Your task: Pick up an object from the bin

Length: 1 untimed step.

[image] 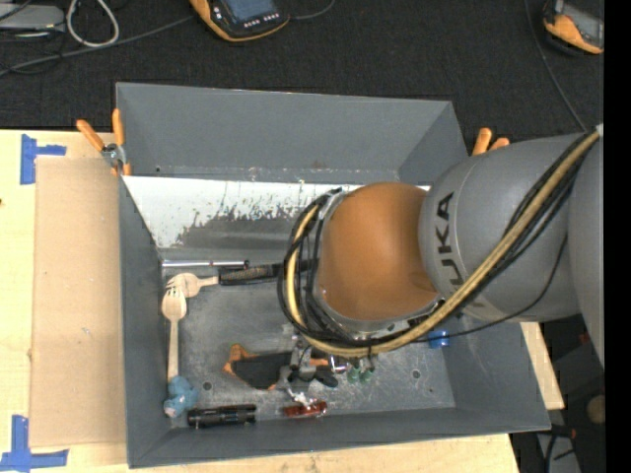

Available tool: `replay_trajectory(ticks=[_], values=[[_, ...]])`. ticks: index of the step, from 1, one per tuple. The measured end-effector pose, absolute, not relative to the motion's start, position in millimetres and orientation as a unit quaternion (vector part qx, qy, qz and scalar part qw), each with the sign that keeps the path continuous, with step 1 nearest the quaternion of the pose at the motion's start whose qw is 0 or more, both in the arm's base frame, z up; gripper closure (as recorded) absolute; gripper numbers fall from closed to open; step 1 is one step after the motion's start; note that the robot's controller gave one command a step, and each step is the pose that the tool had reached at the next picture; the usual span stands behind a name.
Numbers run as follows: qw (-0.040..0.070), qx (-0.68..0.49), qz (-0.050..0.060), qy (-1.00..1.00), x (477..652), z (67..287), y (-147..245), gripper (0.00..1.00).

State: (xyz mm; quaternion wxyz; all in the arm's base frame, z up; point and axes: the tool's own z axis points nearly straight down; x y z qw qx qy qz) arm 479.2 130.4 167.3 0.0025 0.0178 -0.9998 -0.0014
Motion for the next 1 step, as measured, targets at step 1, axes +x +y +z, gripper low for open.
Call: replay_trajectory(ticks=[1], values=[[0.001, 0.008, -0.001, -1.0, 484.3, 222.3, 118.7, 1.0]])
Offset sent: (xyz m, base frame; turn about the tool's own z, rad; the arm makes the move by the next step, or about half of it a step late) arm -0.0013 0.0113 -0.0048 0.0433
